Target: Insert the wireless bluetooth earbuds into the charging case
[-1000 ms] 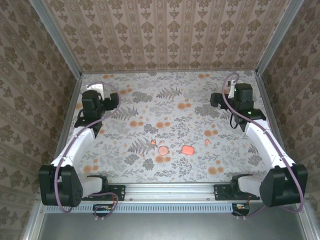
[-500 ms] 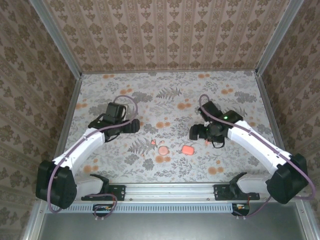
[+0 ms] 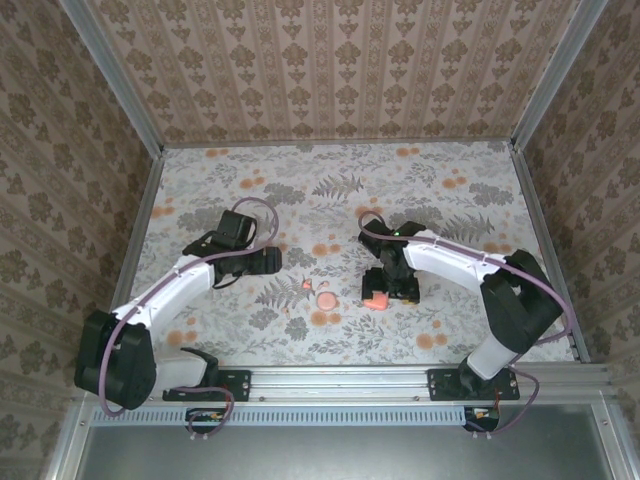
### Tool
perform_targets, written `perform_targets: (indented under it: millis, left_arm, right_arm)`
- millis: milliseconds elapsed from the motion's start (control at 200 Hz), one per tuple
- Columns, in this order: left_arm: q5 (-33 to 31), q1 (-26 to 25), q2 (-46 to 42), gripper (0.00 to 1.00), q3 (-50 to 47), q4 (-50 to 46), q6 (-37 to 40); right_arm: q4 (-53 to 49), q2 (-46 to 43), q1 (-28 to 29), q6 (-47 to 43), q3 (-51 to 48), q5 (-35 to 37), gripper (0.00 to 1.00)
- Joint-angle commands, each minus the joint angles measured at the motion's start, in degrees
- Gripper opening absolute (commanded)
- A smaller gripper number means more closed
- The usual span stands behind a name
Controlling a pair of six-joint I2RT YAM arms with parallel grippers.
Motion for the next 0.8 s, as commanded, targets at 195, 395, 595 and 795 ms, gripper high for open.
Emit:
perform_targets:
  millis: [195, 395, 595, 795]
  left_arm:
    - [0.4, -0.3, 1.3, 0.90, -0.6, 0.4, -1.0]
    - [0.5, -0.4, 1.5, 0.90, -0.6, 0.6, -1.3]
    - [0.4, -0.4, 1.4, 0.90, -0.6, 0.3, -1.5]
    - [0.4, -0.4, 1.3, 0.90, -0.5, -0.1, -1.2]
  right_arm:
    - [2.6, 4.9, 0.4, 1.4, 3.0, -3.4, 0.82]
    - [2.3, 7.6, 0.5, 1.5, 3.2, -3.4, 0.82]
    - [3.2, 9.7, 0.5, 1.6, 3.5, -2.6, 0.79]
    - [4.9, 10.9, 0.5, 2.2, 2.9, -2.4, 0.71]
